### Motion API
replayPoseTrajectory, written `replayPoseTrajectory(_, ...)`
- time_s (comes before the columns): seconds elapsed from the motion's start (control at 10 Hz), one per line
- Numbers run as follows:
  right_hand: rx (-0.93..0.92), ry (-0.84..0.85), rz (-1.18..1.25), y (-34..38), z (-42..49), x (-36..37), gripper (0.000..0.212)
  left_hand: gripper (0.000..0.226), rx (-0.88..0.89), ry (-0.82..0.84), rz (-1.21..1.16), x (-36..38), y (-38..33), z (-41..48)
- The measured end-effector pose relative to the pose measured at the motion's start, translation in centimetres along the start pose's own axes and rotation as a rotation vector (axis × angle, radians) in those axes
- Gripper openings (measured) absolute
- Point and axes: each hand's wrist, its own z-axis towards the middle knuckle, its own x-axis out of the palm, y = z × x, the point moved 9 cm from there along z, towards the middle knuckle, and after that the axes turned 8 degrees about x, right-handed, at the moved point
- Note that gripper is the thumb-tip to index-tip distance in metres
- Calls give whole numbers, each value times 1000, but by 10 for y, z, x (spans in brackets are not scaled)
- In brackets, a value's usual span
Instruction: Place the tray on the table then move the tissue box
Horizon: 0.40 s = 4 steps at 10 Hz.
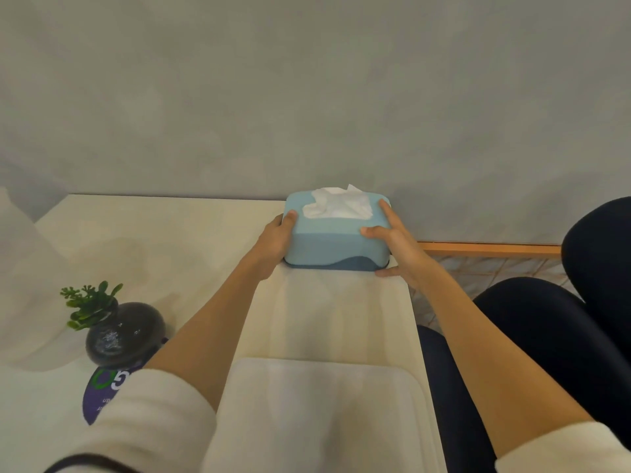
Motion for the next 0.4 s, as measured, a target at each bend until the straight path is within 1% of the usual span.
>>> replayPoseTrajectory(0.1,28,-6,15,0,0,1,72,56,19,-2,2,0,0,2)
replayPoseTrajectory(0.2,35,14,-1,5,-9,4,76,62,28,-7,78,-2,-5,-4)
replayPoseTrajectory(0.3,-77,-45,-56,18,-21,-1,78,73,57,-86,175,-17,-4,-9)
replayPoseTrajectory(0.4,-149,-242,-80,25,-40,-19,86,64,91,-137,218,-31,-9,-23)
